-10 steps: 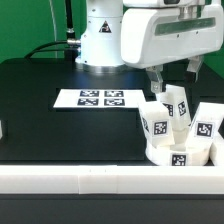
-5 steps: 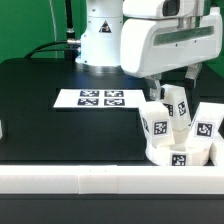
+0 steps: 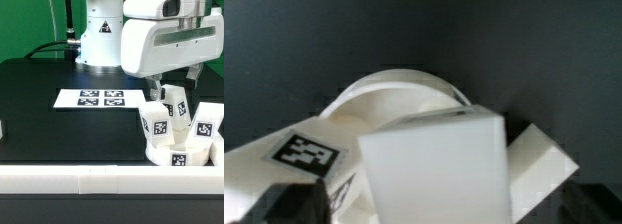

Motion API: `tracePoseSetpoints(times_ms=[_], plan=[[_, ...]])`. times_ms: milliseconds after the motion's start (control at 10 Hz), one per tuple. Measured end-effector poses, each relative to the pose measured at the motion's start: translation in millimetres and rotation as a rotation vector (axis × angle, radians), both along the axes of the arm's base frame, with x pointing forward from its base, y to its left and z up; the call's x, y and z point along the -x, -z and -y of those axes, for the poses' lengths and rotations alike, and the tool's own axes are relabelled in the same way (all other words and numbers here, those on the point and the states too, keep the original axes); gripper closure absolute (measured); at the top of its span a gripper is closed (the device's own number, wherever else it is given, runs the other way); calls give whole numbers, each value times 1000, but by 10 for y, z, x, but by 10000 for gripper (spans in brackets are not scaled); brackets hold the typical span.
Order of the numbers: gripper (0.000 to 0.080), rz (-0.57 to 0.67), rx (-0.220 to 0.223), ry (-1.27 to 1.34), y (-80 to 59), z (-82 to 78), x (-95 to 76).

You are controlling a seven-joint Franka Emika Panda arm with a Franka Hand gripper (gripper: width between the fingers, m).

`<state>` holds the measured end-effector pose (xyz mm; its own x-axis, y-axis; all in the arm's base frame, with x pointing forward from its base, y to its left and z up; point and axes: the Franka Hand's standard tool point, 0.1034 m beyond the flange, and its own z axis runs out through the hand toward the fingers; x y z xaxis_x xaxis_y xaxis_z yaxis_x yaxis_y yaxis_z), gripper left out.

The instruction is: Assemble stool

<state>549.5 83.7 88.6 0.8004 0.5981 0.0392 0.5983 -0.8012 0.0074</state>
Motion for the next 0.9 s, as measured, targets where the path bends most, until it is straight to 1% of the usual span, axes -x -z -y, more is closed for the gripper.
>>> tracePoseSetpoints(times_ms=[300,700,800,900], plan=[[151,-2,-5,14,-9,-64,11],[151,-10,-2,22,39,-15,26],[263,-10,-2,22,42,-12,23],[409,-10,-2,23,43,-10,23]])
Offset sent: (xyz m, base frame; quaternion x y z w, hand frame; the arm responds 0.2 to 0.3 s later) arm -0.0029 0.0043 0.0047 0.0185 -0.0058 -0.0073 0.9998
